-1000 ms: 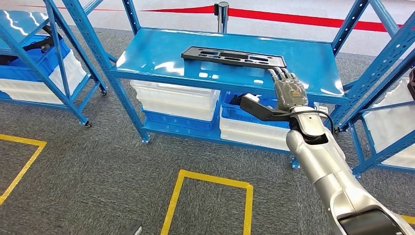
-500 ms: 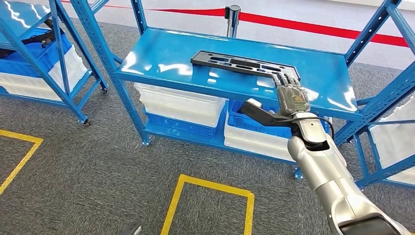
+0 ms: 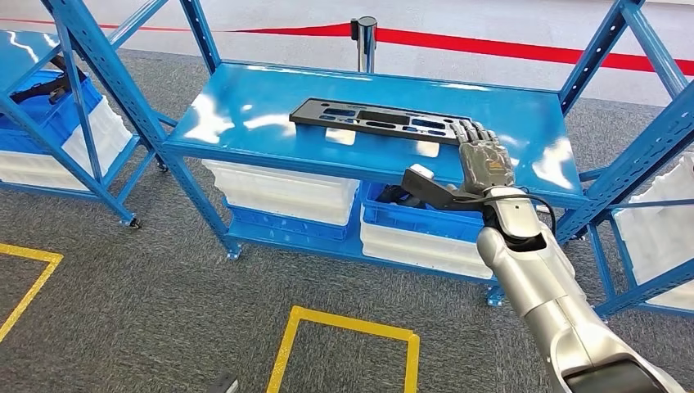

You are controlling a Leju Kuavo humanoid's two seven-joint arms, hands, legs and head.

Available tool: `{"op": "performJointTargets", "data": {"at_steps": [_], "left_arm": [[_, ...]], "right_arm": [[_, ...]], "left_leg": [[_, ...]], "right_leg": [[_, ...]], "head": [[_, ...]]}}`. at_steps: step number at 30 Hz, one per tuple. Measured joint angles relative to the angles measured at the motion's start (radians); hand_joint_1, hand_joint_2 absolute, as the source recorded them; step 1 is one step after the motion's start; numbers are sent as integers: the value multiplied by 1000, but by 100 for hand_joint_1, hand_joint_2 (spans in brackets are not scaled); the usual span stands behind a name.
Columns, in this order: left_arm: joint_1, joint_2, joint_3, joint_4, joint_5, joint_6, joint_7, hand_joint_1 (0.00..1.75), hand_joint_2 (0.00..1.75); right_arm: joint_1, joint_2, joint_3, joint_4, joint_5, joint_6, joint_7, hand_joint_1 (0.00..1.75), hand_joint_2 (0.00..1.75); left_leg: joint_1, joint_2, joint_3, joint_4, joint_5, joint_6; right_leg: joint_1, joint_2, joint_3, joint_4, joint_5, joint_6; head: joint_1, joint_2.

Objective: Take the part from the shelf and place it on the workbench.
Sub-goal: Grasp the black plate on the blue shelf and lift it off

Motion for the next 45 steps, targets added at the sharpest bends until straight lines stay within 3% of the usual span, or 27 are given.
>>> {"op": "performJointTargets", "data": {"at_steps": [2, 4, 7, 9, 12, 13, 14, 15, 17, 19, 22, 24, 25, 27, 28, 29, 30, 32, 34, 36, 40, 45], "left_arm": [[1, 0, 0, 0, 0, 0, 0, 0, 0], [2, 0, 0, 0, -2, -1, 0, 0, 0], [2, -1, 0, 0, -6, -3, 0, 0, 0], [1, -1, 0, 0, -7, -3, -1, 0, 0], [-3, -2, 0, -1, -10, -4, -2, 0, 0], [-3, -2, 0, 0, -11, -5, -2, 0, 0], [-2, -3, 0, 0, -11, -6, -2, 0, 0], [-2, -3, 0, 0, -12, -7, -1, 0, 0], [-3, -4, 0, 0, -12, -8, -1, 0, 0], [-5, -4, 0, 0, -12, -7, -1, 0, 0], [-6, -4, 0, 0, -12, -7, 2, 0, 0], [-5, -4, 0, 0, -12, -7, 3, 0, 0], [-6, -4, 0, 0, -12, -6, 3, 0, 0], [-5, -4, 0, 0, -12, -6, 4, 0, 0], [-4, -4, 0, 0, -12, -6, 4, 0, 0], [-3, -4, 0, 0, -12, -6, 4, 0, 0], [-3, -4, 0, 0, -13, -6, 4, 0, 0], [-4, -4, 0, 0, -14, -7, 4, 0, 0], [-6, -4, 0, 0, -17, -8, 3, 0, 0], [-7, -6, -1, 0, -18, -9, 2, 0, 0], [-8, -9, -1, 0, -21, -8, 1, 0, 0], [-9, -9, -3, 0, -24, -9, 1, 0, 0]], "right_arm": [[1, 0, 0, 0, -2, 0, -2, 0, 175], [3, 3, -3, 0, -16, 2, -16, 0, 175], [10, 10, -12, -6, -36, 6, -41, 0, 175], [9, 14, -14, -12, -33, 4, -45, 0, 175], [13, 21, -13, -13, -24, 2, -44, 0, 175], [19, 23, -12, -13, -22, 2, -44, 0, 175], [23, 25, -12, -13, -21, 2, -44, 0, 175], [25, 27, -12, -13, -20, 2, -44, 0, 175], [25, 31, -12, -13, -16, 2, -43, 0, 175], [24, 35, -11, -13, -12, 2, -42, 0, 175], [26, 44, -10, -13, -8, 2, -39, 0, 175], [23, 50, -10, -13, -6, 1, -38, 0, 175], [22, 53, -10, -13, -5, 1, -37, 0, 175], [23, 57, -10, -13, -4, 2, -37, 0, 175], [26, 58, -10, -13, -4, 3, -37, 0, 175], [29, 59, -10, -13, -3, 6, -36, 0, 175], [30, 60, -10, -12, -2, 10, -35, 0, 175], [30, 63, -9, -8, 4, 23, -31, 0, 175], [27, 67, -8, 2, 11, 33, -28, 0, 175], [25, 69, -7, 18, 13, 37, -26, 0, 175], [24, 71, -5, 54, 14, 38, -24, 0, 175], [24, 75, -2, 86, 15, 37, -22, 0, 175]], "left_leg": [[-1, 1, 39, -140, 97, 5], [-5, 3, 62, -227, 143, 11], [-7, 3, 70, -238, 141, 25], [-4, 1, 82, -240, 134, 37], [-2, 0, 97, -240, 119, 46], [-2, -1, 105, -240, 113, 45], [-2, -3, 114, -240, 105, 44], [-1, -4, 124, -240, 98, 42], [-1, -5, 148, -241, 81, 35], [-2, -5, 161, -244, 68, 25], [-4, -3, 173, -243, 63, 9], [-3, -1, 163, -203, 45, 3], [-2, 0, 140, -157, 24, 1], [-2, 0, 66, -27, -26, -3], [-2, 0, 31, 23, -40, -5], [-2, 0, 10, 40, -35, -6], [-1, 0, 9, 17, -9, -6], [2, 1, 49, -113, 79, -6], [0, 1, 82, -216, 123, -2], [-3, 1, 85, -235, 125, 5], [-4, -4, 83, -234, 133, 8], [-6, -4, 83, -234, 129, 14]], "right_leg": [[0, 0, 23, 0, -18, 6], [2, 2, 33, 0, -33, 18], [2, 3, 40, 6, -45, 36], [0, 2, 19, 55, -63, 45], [-3, 1, -98, 244, -129, 52], [-4, 1, -133, 287, -141, 53], [-5, 1, -151, 295, -132, 53], [-5, 0, -151, 264, -102, 52], [-5, 0, -115, 129, -2, 48], [1, -2, -81, 30, 42, 43], [2, -2, -62, 6, 43, 26], [-4, -1, -49, 2, 41, 11], [-6, -1, -43, 0, 38, 5], [-3, -1, -36, 1, 31, -3], [-3, -1, -32, 1, 27, -5], [-2, -1, -27, 1, 22, -5], [-3, 0, -21, 2, 17, -3], [-5, 0, -7, 5, 6, 4], [-4, 1, -2, 9, -3, 13], [-1, 1, -4, 11, -9, 18], [0, -1, 1, 5, -9, 6], [0, -2, 5, -6, -8, 9]], "head": [[-6, 0], [-8, 0], [-4, 0], [3, 0], [13, 0], [15, 0], [16, 0], [17, 0], [20, 0], [23, 0], [20, 0], [16, 0], [13, 0], [5, 0], [2, 0], [1, 0], [-1, 0], [-5, 0], [-10, 0], [-8, 0], [4, 0], [9, 0]]}}
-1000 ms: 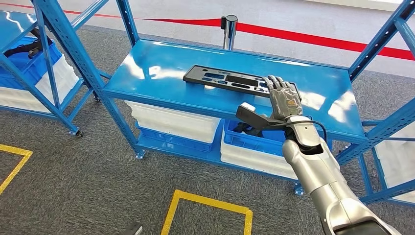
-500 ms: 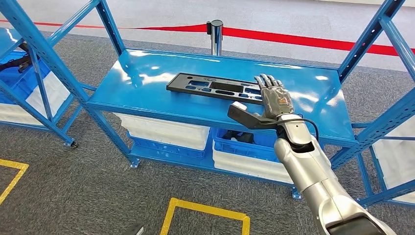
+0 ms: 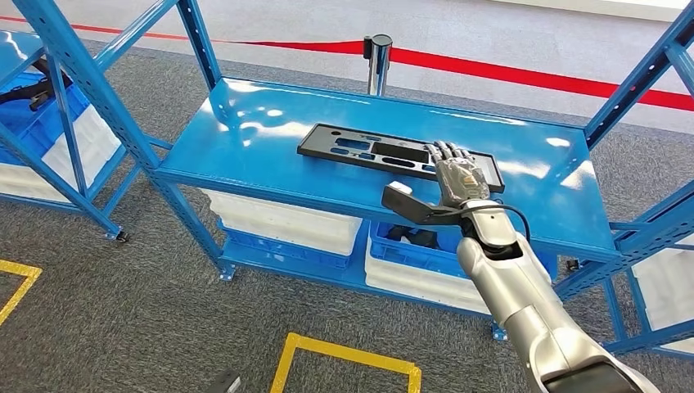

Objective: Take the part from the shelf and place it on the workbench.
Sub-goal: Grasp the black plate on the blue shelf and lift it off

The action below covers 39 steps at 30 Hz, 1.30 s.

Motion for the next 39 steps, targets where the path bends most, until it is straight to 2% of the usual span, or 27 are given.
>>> {"op": "performJointTargets", "data": {"at_steps": [4, 6, 19, 39], "left_arm": [[0, 0, -2, 0, -5, 0, 3, 0, 0], [0, 0, -3, 0, -8, 0, 3, 0, 0], [1, -8, -21, 0, -24, 0, 13, 0, 0], [5, -10, -21, 0, -14, 0, 13, 0, 0]], "right_arm": [[0, 1, 2, 39, 1, 0, 8, 0, 175], [0, 1, 2, 70, 1, -2, 13, 0, 175], [4, 0, -15, 242, 12, -74, 20, 0, 175], [1, 32, -30, 219, 59, -153, -11, 0, 175]], "left_leg": [[-2, 0, 0, 1, -1, 2], [-2, 0, 0, 1, -1, 2], [3, 2, 3, -2, -1, 2], [3, 2, 3, -2, -1, 2]], "right_leg": [[-3, 0, 0, -2, 0, 23], [-3, 0, 0, -1, -1, 28], [3, 1, -1, 1, -2, 27], [4, 1, -1, 2, -2, 26]], "head": [[0, 0], [0, 0], [0, 0], [0, 0]]}}
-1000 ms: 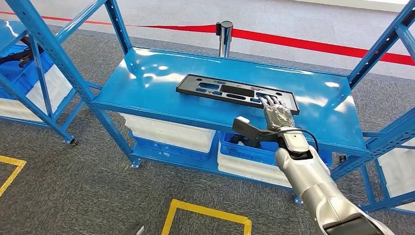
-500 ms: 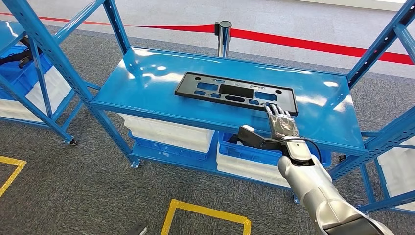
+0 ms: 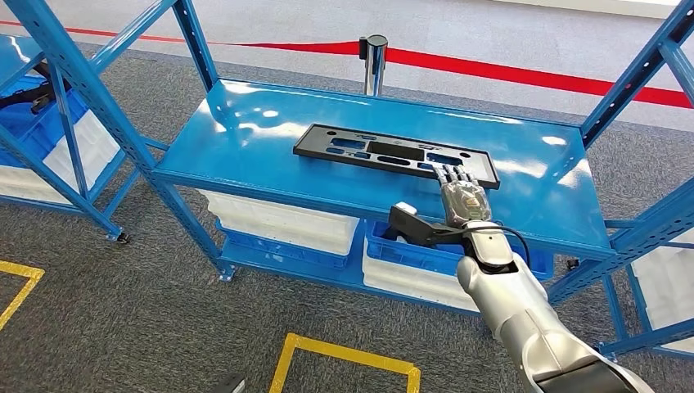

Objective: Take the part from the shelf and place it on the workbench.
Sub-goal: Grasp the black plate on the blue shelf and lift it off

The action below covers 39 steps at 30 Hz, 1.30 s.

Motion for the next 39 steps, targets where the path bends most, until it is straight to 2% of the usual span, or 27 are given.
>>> {"op": "performJointTargets", "data": {"at_steps": [11, 22, 26, 30, 32, 35, 36, 37, 38, 39], "left_arm": [[2, 0, 0, 0, 3, 0, -4, 0, 0], [2, 0, 0, 0, 4, 0, -4, 0, 0], [2, 0, 0, 0, 4, 0, -4, 0, 0], [2, 0, 0, 0, 4, 0, -4, 0, 0], [1, 0, 0, 0, 4, 0, -5, 0, 0], [0, 0, 1, 0, 3, 0, -5, 0, 0], [0, 0, 1, 0, 3, 0, -4, 0, 0], [1, 0, 1, 0, 3, 0, -4, 0, 0], [1, 0, 1, 0, 3, 0, -4, 0, 0], [2, 0, 1, 0, 3, 0, -4, 0, 0]], "right_arm": [[-3, 3, -22, -127, 21, -11, 2, 0, 175], [0, 2, -28, -143, 25, 0, 2, 0, 175], [0, 2, -28, -143, 25, 0, 2, 0, 175], [0, 3, -29, -147, 25, 0, 2, 0, 175], [-2, 3, -30, -151, 26, 0, 2, 0, 175], [0, 3, -30, -153, 27, 3, 2, 0, 175], [4, 2, -31, -153, 27, 5, 2, 0, 175], [8, 1, -31, -152, 26, 7, 2, 0, 175], [10, 0, -32, -152, 25, 9, 2, 0, 175], [10, -1, -33, -152, 24, 10, 2, 0, 175]], "left_leg": [[0, 0, 0, 0, 0, 0], [-5, 0, 0, 2, -1, 1], [-8, 0, -1, 5, -4, 6], [-8, 1, 5, -1, -5, 16], [0, 3, 14, -12, -4, 24], [5, 5, 20, -14, -7, 28], [6, 5, 21, -13, -9, 27], [9, 4, 23, -12, -12, 24], [13, 3, 27, -11, -15, 19], [18, 2, 32, -10, -20, 12]], "right_leg": [[0, 0, 0, 0, 0, 0], [-4, 0, 0, 0, 0, 1], [-9, 0, 1, -1, -2, 6], [-12, 0, 4, -2, -5, 17], [-11, 0, -16, 40, -31, 21], [-15, 0, -114, 219, -103, 24], [-17, 0, -141, 261, -110, 25], [-19, 0, -152, 268, -98, 27], [-22, 0, -143, 238, -68, 29], [-25, -1, -119, 179, -29, 31]], "head": [[0, 0], [0, 0], [0, 0], [0, 0], [2, 0], [9, 0], [10, 0], [10, 0], [11, 0], [11, 0]]}}
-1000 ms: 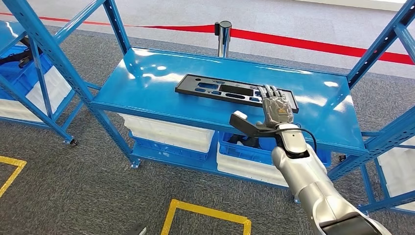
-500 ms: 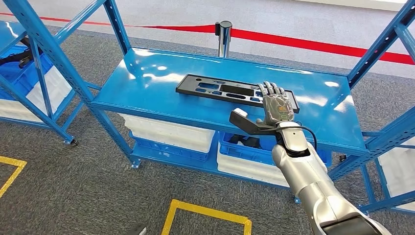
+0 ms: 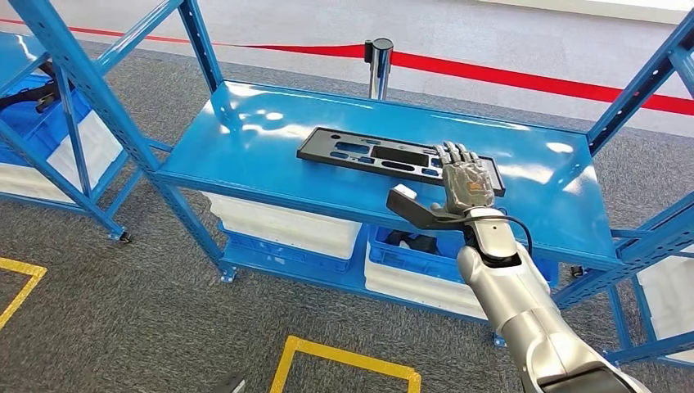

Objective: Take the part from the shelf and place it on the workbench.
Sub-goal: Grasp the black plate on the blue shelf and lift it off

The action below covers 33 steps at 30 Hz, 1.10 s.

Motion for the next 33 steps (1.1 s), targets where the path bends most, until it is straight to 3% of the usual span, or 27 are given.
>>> {"op": "performJointTargets", "data": {"at_steps": [2, 4, 7, 9, 11, 12, 13, 14, 15, 16, 18, 19, 23, 25, 27, 28, 29, 30, 32, 33], "left_arm": [[0, 1, 0, 0, 0, 0, 0, 0, 0], [0, 1, 0, 0, 0, 0, 0, 0, 0], [0, 1, 0, 0, -1, 0, 0, 0, 0], [0, 1, 0, 0, -1, 0, 0, 0, 0], [0, 1, 0, 0, -1, 0, 0, 0, 0], [1, 1, 0, 0, -1, 0, 0, 0, 0], [2, 1, 0, 0, -1, 0, 0, 0, 0], [3, 1, 0, 0, -1, 0, 0, 0, 0], [4, 1, 0, 0, -1, 0, 0, 0, 0], [4, 1, 0, 0, -1, 0, 0, 0, 0], [3, 1, 0, 0, -1, 0, 0, 0, 0], [3, 0, 0, 0, -1, 0, 0, 0, 0], [4, 0, 0, 0, -1, 0, 0, 0, 0], [4, 0, 1, 0, -1, 1, 0, 0, 0], [4, 0, 1, 0, -2, 1, 0, 0, 0], [6, 0, 1, 0, -3, 1, 1, 0, 0], [7, 0, 1, 0, -3, 1, 1, 0, 0], [7, 0, 1, 0, -3, 1, 1, 0, 0], [7, 0, 1, 0, -3, 1, 0, 0, 0], [7, 0, 1, 0, -3, 1, 0, 0, 0]], "right_arm": [[0, 0, -2, 0, -2, 0, 0, 0, 175], [1, 0, -4, 0, -3, 0, 0, 0, 175], [0, -1, -5, 0, -3, 0, 0, 0, 175], [-2, 0, -5, 0, -3, 0, 0, 0, 175], [-1, 1, -5, 0, -3, 0, 0, 0, 175], [1, 1, -5, 0, -3, 0, 0, 0, 175], [3, 1, -5, 1, -3, 0, 0, 0, 175], [4, 1, -5, 1, -3, 0, 0, 0, 175], [4, 2, -5, 1, -3, 0, 0, 0, 175], [4, 2, -5, 1, -3, 0, 0, 0, 175], [3, 2, -5, 1, -3, 0, 0, 0, 175], [3, 2, -5, 1, -3, 0, 0, 0, 175], [3, 2, -5, 1, -2, 0, -1, 0, 175], [1, 2, -5, 1, 1, -2, -1, 0, 175], [4, 2, -5, 2, 3, -2, -1, 0, 175], [7, 2, -5, 3, 4, -2, 0, 0, 175], [9, 1, -5, 4, 4, -2, 0, 0, 175], [10, 1, -5, 5, 4, -2, 0, 0, 175], [8, 1, -5, 6, 4, -2, 0, 0, 175], [6, 1, -5, 6, 4, -2, 0, 0, 175]], "left_leg": [[5, -1, 10, 1, -10, -17], [5, 0, 20, -9, -11, -33], [7, 2, 31, -22, -11, -50], [6, 3, 3, 48, -49, -53], [1, 4, -70, 194, -110, -52], [-1, 3, -106, 258, -129, -52], [-2, 3, -128, 291, -129, -51], [-3, 4, -131, 282, -110, -50], [-3, 4, -114, 234, -75, -48], [-2, 5, -84, 162, -34, -47], [-3, 6, -32, 43, 10, -43], [-5, 6, -21, 18, 14, -39], [-9, 1, -21, 16, 5, -11], [-10, 1, -17, 14, 2, -1], [-12, 1, -13, 15, -2, 5], [-13, 0, -10, 15, -5, 7], [-14, 0, -7, 15, -8, 8], [-15, -1, -2, 15, -11, 8], [-17, -3, 9, 15, -19, 5], [-18, -3, 11, 15, -23, 2]], "right_leg": [[-4, -1, 57, -122, 53, 8], [0, -1, 83, -170, 59, 6], [1, 2, 93, -180, 60, -21], [-3, 1, 102, -184, 58, -37], [0, 0, 107, -183, 54, -46], [2, 0, 108, -183, 52, -49], [4, 0, 109, -183, 51, -50], [4, 1, 110, -182, 49, -50], [4, 3, 112, -180, 47, -48], [3, 4, 114, -178, 43, -45], [7, 6, 117, -172, 35, -33], [9, 6, 117, -171, 31, -27], [5, 3, 112, -156, 13, -10], [5, 2, 65, -64, -33, -6], [6, 1, -14, 78, -83, -6], [6, 1, -42, 121, -88, -7], [7, 1, -53, 126, -72, -9], [7, 1, -43, 89, -38, -12], [14, 1, 13, -50, 42, -24], [18, 1, 39, -109, 65, -30]], "head": [[3, 0], [2, 0], [-4, 0], [-13, 0], [-25, 0], [-30, 0], [-33, 0], [-35, 0], [-38, 0], [-41, 0], [-48, 0], [-47, 0], [-28, 0], [-17, 0], [-10, 0], [-9, 0], [-8, 0], [-6, 0], [-4, 0], [-3, 0]]}}
